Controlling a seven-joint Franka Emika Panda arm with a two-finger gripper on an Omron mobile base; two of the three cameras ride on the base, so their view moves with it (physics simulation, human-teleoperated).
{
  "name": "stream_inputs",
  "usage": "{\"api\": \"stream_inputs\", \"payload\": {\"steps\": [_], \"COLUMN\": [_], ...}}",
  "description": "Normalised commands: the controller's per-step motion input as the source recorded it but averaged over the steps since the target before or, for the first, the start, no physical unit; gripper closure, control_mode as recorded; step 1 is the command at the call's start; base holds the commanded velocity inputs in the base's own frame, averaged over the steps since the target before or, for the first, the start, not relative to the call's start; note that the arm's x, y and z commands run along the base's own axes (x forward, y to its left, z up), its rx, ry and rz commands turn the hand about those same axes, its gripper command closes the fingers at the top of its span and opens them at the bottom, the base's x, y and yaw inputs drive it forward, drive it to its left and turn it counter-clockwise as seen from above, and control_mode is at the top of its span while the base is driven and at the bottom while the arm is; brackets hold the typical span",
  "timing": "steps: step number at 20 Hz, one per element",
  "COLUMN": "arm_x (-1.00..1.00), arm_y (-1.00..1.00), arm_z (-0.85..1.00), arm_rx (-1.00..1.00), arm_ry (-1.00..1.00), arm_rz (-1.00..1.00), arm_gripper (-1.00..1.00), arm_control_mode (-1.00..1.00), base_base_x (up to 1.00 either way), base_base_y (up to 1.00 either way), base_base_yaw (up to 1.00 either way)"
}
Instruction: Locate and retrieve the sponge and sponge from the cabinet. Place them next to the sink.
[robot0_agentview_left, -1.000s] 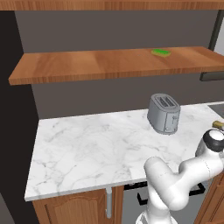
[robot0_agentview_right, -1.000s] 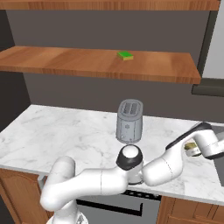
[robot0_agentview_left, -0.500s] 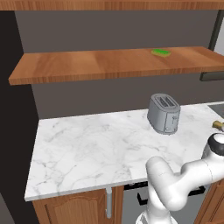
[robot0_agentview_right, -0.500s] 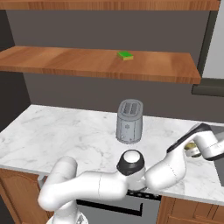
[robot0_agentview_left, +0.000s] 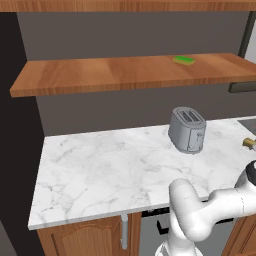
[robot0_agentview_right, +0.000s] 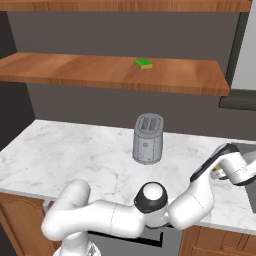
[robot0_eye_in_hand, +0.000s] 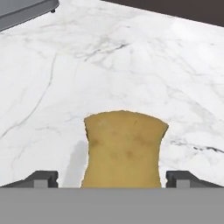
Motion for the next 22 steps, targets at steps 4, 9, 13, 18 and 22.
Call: {"api": "stream_inputs", "payload": {"steps": [4, 9, 13, 18, 22], "arm_x": [-0.14, -0.41, -0.84, -0.73, -0.44], "arm_y": [0.02, 0.0, 0.05, 0.31, 0.34], "arm_z": [0.56, 0.43, 0.11, 0.18, 0.3], "arm_rx": [-0.14, -0.17, -0.19, -0.19, -0.14], "arm_ry": [0.0, -0.01, -0.06, -0.03, 0.0], "arm_rz": [-0.02, -0.01, 0.0, -0.04, -0.13], "arm_gripper": [-1.0, -1.0, -1.0, -1.0, -1.0], "arm_control_mode": [-1.0, -1.0, -1.0, -1.0, -1.0], "base_base_x": [0.0, 0.0, 0.0, 0.0, 0.0], "base_base_y": [0.0, 0.0, 0.0, 0.0, 0.0], "base_base_yaw": [0.0, 0.0, 0.0, 0.0, 0.0]}}
